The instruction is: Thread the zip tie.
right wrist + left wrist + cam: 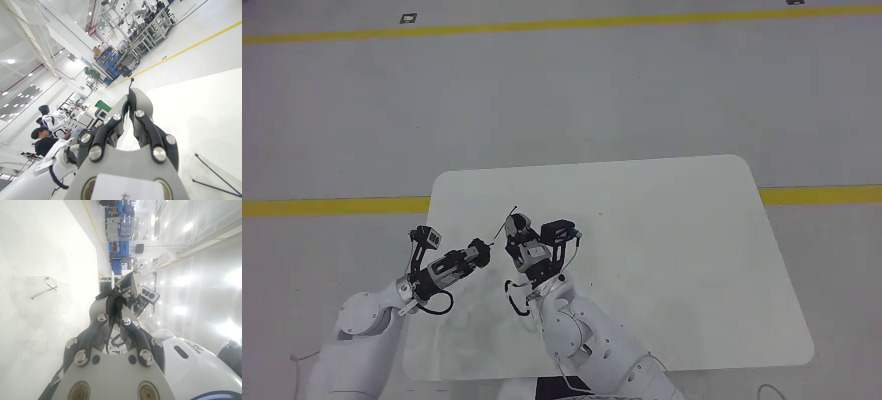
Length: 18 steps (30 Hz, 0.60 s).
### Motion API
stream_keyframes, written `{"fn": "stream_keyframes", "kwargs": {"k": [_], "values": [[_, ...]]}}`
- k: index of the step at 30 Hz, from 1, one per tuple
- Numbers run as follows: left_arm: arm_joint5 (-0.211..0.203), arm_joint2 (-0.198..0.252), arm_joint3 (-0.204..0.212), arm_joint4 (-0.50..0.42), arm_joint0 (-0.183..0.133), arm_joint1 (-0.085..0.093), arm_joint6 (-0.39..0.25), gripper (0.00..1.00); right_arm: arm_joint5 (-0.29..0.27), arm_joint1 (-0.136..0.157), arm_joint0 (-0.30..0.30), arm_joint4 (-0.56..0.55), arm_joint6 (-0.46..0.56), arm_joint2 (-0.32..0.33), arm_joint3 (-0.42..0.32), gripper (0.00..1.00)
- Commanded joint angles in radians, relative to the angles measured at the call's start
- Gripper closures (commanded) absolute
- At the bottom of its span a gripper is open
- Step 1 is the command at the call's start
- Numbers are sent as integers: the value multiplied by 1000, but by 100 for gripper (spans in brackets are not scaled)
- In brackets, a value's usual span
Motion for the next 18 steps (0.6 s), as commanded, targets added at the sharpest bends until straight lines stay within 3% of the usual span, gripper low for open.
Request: {"fn": "stream_keyframes", "kwargs": {"k": [1,18], "values": [[0,0,0,0,0,0,0,100,-3,1,-3,-2,0,4,-4,100],[0,0,0,0,0,0,0,100,-26,7,-29,-24,17,14,-28,100]]}}
